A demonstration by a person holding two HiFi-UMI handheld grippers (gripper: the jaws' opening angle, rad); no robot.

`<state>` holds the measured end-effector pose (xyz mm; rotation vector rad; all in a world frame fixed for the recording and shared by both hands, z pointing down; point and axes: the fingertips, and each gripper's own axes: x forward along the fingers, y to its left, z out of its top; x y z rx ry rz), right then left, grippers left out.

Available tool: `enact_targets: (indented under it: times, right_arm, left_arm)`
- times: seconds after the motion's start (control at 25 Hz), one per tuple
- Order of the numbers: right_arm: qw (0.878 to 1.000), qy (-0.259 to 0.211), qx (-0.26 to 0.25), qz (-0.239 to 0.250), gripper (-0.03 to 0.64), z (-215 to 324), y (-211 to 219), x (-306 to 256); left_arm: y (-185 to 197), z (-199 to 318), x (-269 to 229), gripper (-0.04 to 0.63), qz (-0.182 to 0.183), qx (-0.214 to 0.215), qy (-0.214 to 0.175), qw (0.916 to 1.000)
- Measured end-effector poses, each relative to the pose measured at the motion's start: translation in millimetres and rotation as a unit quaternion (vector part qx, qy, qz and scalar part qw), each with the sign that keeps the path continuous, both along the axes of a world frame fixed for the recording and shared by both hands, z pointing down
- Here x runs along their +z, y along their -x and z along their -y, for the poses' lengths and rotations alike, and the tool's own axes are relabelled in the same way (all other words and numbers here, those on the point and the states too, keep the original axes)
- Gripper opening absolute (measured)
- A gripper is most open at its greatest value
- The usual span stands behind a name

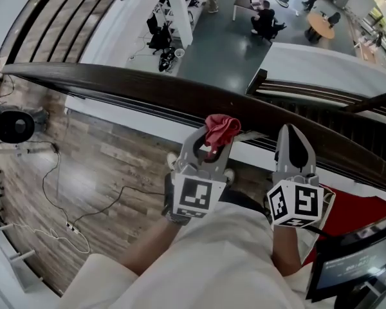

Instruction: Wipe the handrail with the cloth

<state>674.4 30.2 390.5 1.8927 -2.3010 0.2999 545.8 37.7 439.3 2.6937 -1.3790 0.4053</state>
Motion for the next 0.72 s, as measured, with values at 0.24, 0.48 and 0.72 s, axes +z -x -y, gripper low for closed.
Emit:
enact_targets:
  times: [0.24,0.48,0.72]
  right_arm:
    - [1.0,-0.002,0.001,-0.003,0.003,3,-3,-1]
    - [1.0,0.0,0.005,0.001,0.003,5,-5,-1]
    - [1.0,0.013,-0.008,0.024,0.003,11,6,1]
  left_arm:
    - [36,13,1,0.129,0.0,-0.05,0.001,0.9987]
    - [67,23,-30,0.126,-0.029,-0.101,-0.038,0.9938]
    - [67,47,-51,0.123,-0.006,-0.069,-0.032,0.9971]
